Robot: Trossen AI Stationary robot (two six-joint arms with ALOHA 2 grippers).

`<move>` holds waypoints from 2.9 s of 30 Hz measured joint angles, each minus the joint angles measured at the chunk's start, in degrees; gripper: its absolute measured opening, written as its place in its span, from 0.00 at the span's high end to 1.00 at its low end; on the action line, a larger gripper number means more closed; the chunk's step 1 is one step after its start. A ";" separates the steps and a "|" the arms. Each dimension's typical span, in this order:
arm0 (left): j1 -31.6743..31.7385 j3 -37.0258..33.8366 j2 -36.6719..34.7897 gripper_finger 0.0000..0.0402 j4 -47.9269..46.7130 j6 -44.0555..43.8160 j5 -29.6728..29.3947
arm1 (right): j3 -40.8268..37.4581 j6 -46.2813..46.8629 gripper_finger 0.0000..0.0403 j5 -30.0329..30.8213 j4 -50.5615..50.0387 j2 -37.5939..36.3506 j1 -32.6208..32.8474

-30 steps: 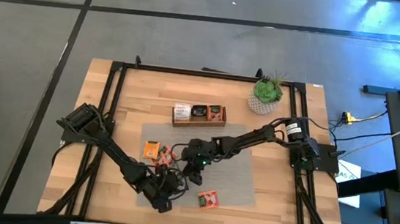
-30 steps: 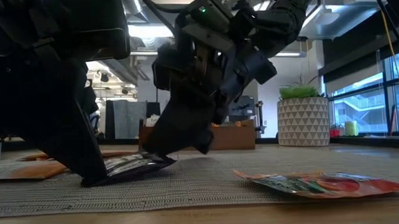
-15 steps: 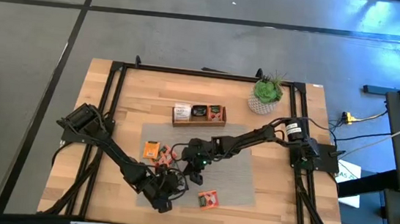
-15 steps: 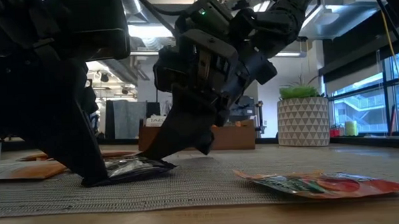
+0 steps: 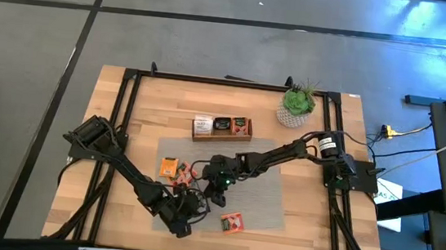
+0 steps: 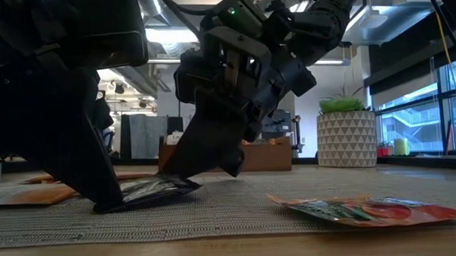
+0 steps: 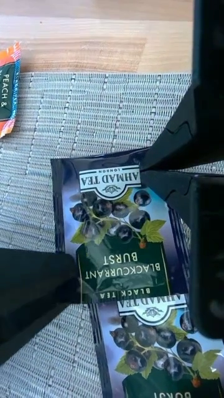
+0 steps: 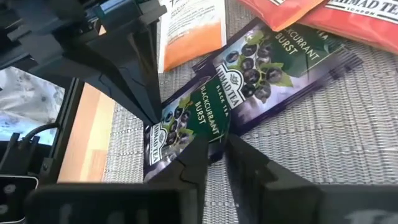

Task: Pick & Place Tea
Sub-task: Put the blue tea bag into the middle section of the wooden organizer

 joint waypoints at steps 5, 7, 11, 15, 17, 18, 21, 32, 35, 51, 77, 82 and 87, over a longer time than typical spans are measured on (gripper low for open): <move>0.00 0.00 0.02 0.97 0.00 0.08 -0.18 | 0.00 2.54 0.78 -0.44 0.40 0.00 0.02; -0.02 0.00 0.02 0.97 0.02 0.08 -0.49 | 0.00 2.80 0.78 -1.67 0.86 0.00 0.00; -0.09 -0.01 0.09 0.98 0.04 0.07 -1.69 | 0.00 2.76 0.79 -2.02 0.97 0.00 0.23; 0.00 -0.07 0.13 0.98 -0.07 0.06 -4.57 | 0.00 2.80 0.81 -1.72 0.79 0.00 0.15; 0.00 -0.07 0.15 0.97 -0.07 0.06 -5.48 | 0.00 2.78 0.82 -1.16 0.83 0.00 0.17; 0.00 -0.07 0.15 0.97 -0.07 0.06 -5.68 | 0.00 2.76 0.83 -1.10 0.85 0.00 0.20; -0.02 -0.07 0.15 0.97 -0.07 0.06 -5.57 | 0.03 3.02 0.84 -0.70 -0.56 0.00 0.22; -0.74 -0.07 0.15 0.97 -0.11 -0.41 -5.43 | 0.15 -0.80 0.83 3.61 -2.73 -0.07 0.30; -1.09 -0.07 0.15 0.97 -0.11 -0.42 -5.54 | 0.11 -0.54 0.81 1.39 -2.06 -0.04 0.20; -1.18 -0.07 0.17 0.97 -0.09 -0.42 -6.20 | 2.45 -9.90 0.79 2.57 -3.12 0.00 0.15; -1.20 -0.04 0.17 0.98 -0.09 -0.40 -6.26 | 2.45 -7.26 0.51 1.26 -5.01 0.00 -0.13; -1.20 -0.04 0.17 0.97 -0.07 -0.40 -6.31 | 2.45 -3.21 0.61 1.20 -5.65 0.00 -0.20; -1.20 -0.04 0.17 0.97 -0.05 -0.40 -6.39 | 2.45 -3.17 0.69 1.24 -5.73 0.00 -0.20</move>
